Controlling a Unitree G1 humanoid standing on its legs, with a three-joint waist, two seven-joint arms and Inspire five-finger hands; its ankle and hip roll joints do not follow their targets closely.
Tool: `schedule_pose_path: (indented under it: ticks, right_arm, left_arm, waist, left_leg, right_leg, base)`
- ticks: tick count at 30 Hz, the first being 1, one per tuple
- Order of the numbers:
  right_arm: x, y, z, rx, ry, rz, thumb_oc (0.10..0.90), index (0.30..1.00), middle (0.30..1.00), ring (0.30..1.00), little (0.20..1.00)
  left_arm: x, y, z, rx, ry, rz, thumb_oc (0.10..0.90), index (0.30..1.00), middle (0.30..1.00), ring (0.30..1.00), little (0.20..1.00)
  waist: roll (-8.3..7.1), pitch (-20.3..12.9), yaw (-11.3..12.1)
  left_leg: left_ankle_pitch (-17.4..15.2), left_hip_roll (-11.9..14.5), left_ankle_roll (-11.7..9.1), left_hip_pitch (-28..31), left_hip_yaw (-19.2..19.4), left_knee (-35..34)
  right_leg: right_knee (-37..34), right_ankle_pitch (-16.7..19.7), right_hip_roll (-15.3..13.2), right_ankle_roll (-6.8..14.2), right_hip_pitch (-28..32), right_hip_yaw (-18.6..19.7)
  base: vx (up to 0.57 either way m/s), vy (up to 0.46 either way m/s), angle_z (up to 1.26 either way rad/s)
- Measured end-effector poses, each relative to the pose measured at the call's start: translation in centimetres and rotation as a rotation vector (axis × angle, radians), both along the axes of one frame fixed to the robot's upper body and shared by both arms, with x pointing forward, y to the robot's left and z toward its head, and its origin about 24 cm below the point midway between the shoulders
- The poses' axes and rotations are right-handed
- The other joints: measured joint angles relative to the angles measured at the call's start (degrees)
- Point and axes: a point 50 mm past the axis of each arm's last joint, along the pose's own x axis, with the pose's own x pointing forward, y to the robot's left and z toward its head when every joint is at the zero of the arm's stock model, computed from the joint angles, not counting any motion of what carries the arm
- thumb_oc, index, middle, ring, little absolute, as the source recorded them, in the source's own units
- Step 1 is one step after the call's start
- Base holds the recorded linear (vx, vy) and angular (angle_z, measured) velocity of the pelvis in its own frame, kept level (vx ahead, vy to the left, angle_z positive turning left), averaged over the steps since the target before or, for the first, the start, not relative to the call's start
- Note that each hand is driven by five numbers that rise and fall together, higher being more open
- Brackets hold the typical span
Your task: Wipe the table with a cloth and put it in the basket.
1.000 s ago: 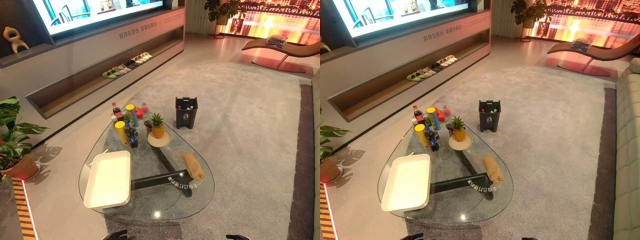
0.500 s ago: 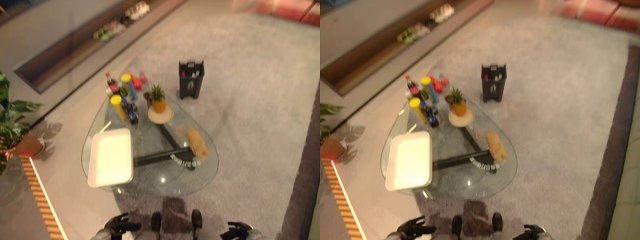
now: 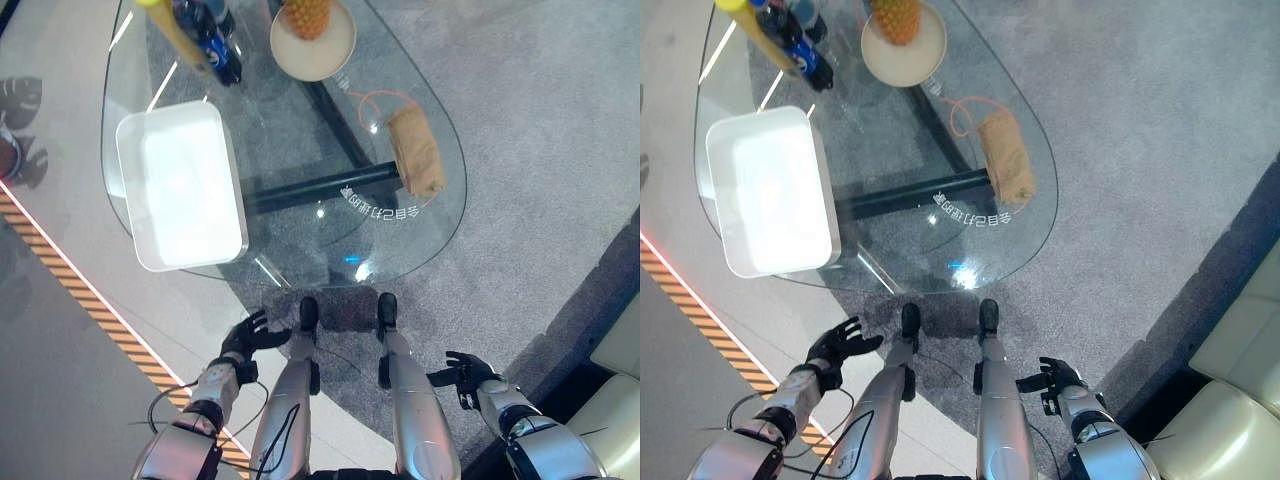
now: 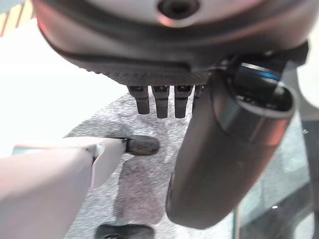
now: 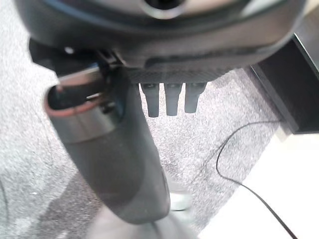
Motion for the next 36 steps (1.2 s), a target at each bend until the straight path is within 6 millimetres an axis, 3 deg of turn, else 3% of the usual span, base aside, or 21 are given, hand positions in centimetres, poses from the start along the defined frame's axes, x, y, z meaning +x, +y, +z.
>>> schedule_pose_path:
  ticks: [1, 2, 3, 5, 8, 10, 13, 19, 20, 21, 22, 23, 24, 28, 36]
  right_arm:
    - [0.1, -0.2, 0.1, 0.006, -0.011, -0.016, 0.800, 0.900, 0.900, 0.900, 0.900]
    - [0.1, -0.2, 0.1, 0.006, -0.011, -0.016, 0.800, 0.900, 0.900, 0.900, 0.900]
    - [0.2, -0.6, 0.4, 0.008, -0.036, -0.040, 0.800, 0.900, 0.900, 0.900, 0.900]
    - [0.4, -0.7, 0.6, 0.007, -0.050, -0.048, 0.800, 0.900, 0.900, 0.900, 0.900]
    - [1.2, -0.7, 1.2, 0.010, -0.097, -0.067, 0.800, 0.900, 0.900, 0.900, 0.900]
    - [1.3, -1.0, 1.4, -0.005, -0.121, -0.071, 0.800, 0.900, 0.900, 0.900, 0.900]
    - [1.7, -1.1, 1.9, -0.018, -0.162, -0.076, 0.800, 0.900, 0.900, 0.900, 0.900]
    - [3.2, -0.9, 3.2, -0.036, -0.272, -0.066, 0.800, 0.900, 0.900, 0.900, 0.900]
    - [3.5, -0.8, 3.5, -0.037, -0.291, -0.066, 0.800, 0.900, 0.900, 0.900, 0.900]
    - [3.3, -0.7, 3.3, -0.034, -0.291, -0.071, 0.800, 0.900, 0.900, 0.900, 0.900]
    - [3.5, -0.8, 3.6, -0.041, -0.298, -0.073, 0.800, 0.900, 0.900, 0.900, 0.900]
    - [4.0, -0.9, 4.1, -0.048, -0.327, -0.074, 0.800, 0.900, 0.900, 0.900, 0.900]
    - [4.7, -0.9, 4.9, -0.051, -0.367, -0.071, 0.800, 0.900, 0.900, 0.900, 0.900]
    - [5.6, -1.3, 6.3, -0.063, -0.452, -0.071, 0.800, 0.900, 0.900, 0.900, 0.900]
    - [6.1, -1.8, 7.5, -0.059, -0.540, -0.091, 0.800, 0.900, 0.900, 0.900, 0.900]
  left_arm:
    - [0.3, 0.3, 0.4, 0.007, -0.017, 0.001, 0.800, 0.900, 0.900, 0.900, 0.900]
    - [0.3, 0.3, 0.4, 0.007, -0.017, 0.001, 0.800, 0.900, 0.900, 0.900, 0.900]
    - [0.6, 0.9, 1.0, 0.020, -0.047, 0.005, 0.800, 0.900, 0.900, 0.900, 0.900]
    - [0.6, 1.5, 1.1, 0.027, -0.048, 0.019, 0.800, 0.900, 0.900, 0.900, 0.900]
    - [-0.1, 2.6, 0.9, 0.026, -0.036, 0.054, 0.800, 0.900, 0.900, 0.900, 0.900]
    - [-0.2, 2.6, 0.9, 0.005, -0.048, 0.068, 0.800, 0.900, 0.900, 0.900, 0.900]
    - [0.5, 2.4, 1.5, -0.007, -0.078, 0.067, 0.800, 0.900, 0.900, 0.900, 0.900]
    - [0.5, 2.6, 1.6, -0.015, -0.083, 0.079, 0.800, 0.900, 0.900, 0.900, 0.900]
    - [0.6, 2.7, 1.8, -0.021, -0.092, 0.084, 0.800, 0.900, 0.900, 0.900, 0.900]
    - [1.0, 3.0, 2.4, -0.015, -0.121, 0.079, 0.800, 0.900, 0.900, 0.900, 0.900]
    - [1.3, 3.0, 2.8, -0.018, -0.142, 0.079, 0.800, 0.900, 0.900, 0.900, 0.900]
    - [1.4, 3.2, 2.9, -0.020, -0.145, 0.084, 0.800, 0.900, 0.900, 0.900, 0.900]
    - [1.0, 3.4, 2.5, -0.019, -0.119, 0.090, 0.800, 0.900, 0.900, 0.900, 0.900]
    - [0.0, 3.6, 1.6, -0.019, -0.082, 0.101, 0.800, 0.900, 0.900, 0.900, 0.900]
    - [0.0, 3.5, 1.7, -0.024, -0.092, 0.089, 0.800, 0.900, 0.900, 0.900, 0.900]
  waist:
    - [-0.17, 0.02, 0.25]
    - [-0.17, 0.02, 0.25]
    - [-0.33, 0.11, 0.61]
    - [-0.43, 0.18, 0.64]
    - [-0.94, 0.46, 0.50]
    - [-1.11, 0.56, 0.26]
    - [-1.67, 0.88, 0.18]
    - [-1.92, 0.87, 0.46]
    - [-1.87, 0.82, 1.50]
    - [-2.39, 0.57, 0.60]
    - [-2.37, 0.92, 0.42]
    - [-2.32, 0.87, 0.92]
    - [-2.35, 0.96, 0.91]
    - [-2.34, 0.95, 1.42]
    - [-2.34, 0.95, 1.83]
  left_leg:
    - [-1.41, -0.28, 0.04, -2.10, -0.21, 3.40]
    - [-1.41, -0.28, 0.04, -2.10, -0.21, 3.40]
    - [-4.24, -0.82, -0.07, -6.85, -1.07, 10.79]
    - [-6.04, -0.80, -0.11, -9.54, -1.61, 14.89]
    - [-7.75, 0.37, 0.11, -14.96, -1.99, 20.05]
    - [-9.26, 0.88, 1.37, -18.41, -2.19, 23.95]
    - [-9.35, 1.10, 1.28, -22.14, -3.15, 25.53]
    - [-9.80, 1.21, 2.02, -24.63, -4.90, 26.60]
    - [-9.99, 3.11, 2.27, -25.58, -4.40, 26.94]
    - [-9.83, 1.37, 1.74, -26.70, -4.19, 27.16]
    - [-9.92, 0.93, 1.21, -27.65, -4.74, 29.24]
    - [-10.53, 0.70, 1.43, -28.43, -4.22, 32.26]
    - [-11.49, 0.23, 0.41, -27.19, -4.47, 32.50]
    - [-11.40, 0.26, 0.26, -26.98, -4.19, 31.99]
    - [-11.21, 0.30, 0.51, -26.58, -4.39, 31.78]
  right_leg:
    - [4.41, -2.12, -0.39, -0.48, -2.44, -0.05]
    - [4.41, -2.12, -0.39, -0.48, -2.44, -0.05]
    - [12.20, -5.77, -0.79, -1.20, -7.20, 0.06]
    - [16.22, -7.71, -0.72, -1.54, -9.75, 0.03]
    - [20.75, -8.60, 0.47, -1.89, -15.25, 0.01]
    - [23.47, -8.70, 0.53, -2.04, -18.11, -0.16]
    - [25.07, -8.69, 1.29, -2.05, -21.80, -0.21]
    - [24.87, -8.76, 1.38, -1.55, -23.66, -1.96]
    - [33.86, -11.44, 2.90, -1.63, -25.87, -1.33]
    - [39.12, -16.02, 1.83, -2.71, -23.60, -1.03]
    - [37.87, -19.50, 2.15, -4.29, -23.38, -0.96]
    - [37.58, -19.10, 2.11, -4.24, -24.23, -1.25]
    - [37.61, -18.88, 2.06, -4.28, -24.55, -1.29]
    - [36.86, -17.76, 2.29, -4.82, -24.60, -1.46]
    - [36.42, -16.96, 2.30, -5.26, -24.00, -1.85]
  base:
    - [-0.04, -0.052, 0.07]
    - [-0.04, -0.065, 0.21]
    - [-0.02, -0.026, 0.14]
    - [-0.01, -0.017, 0.12]
    - [-0.01, -0.017, -0.10]
    - [0.00, -0.042, -0.14]
    - [0.02, -0.051, -0.02]
    - [-0.01, -0.037, -0.03]
    - [-0.02, -0.027, 0.33]
    - [0.06, -0.021, 0.58]
    - [0.06, -0.018, 0.74]
    - [0.06, -0.013, 0.26]
    - [-0.01, -0.014, 0.10]
    - [-0.01, -0.007, -0.06]
    - [0.00, 0.000, 0.00]
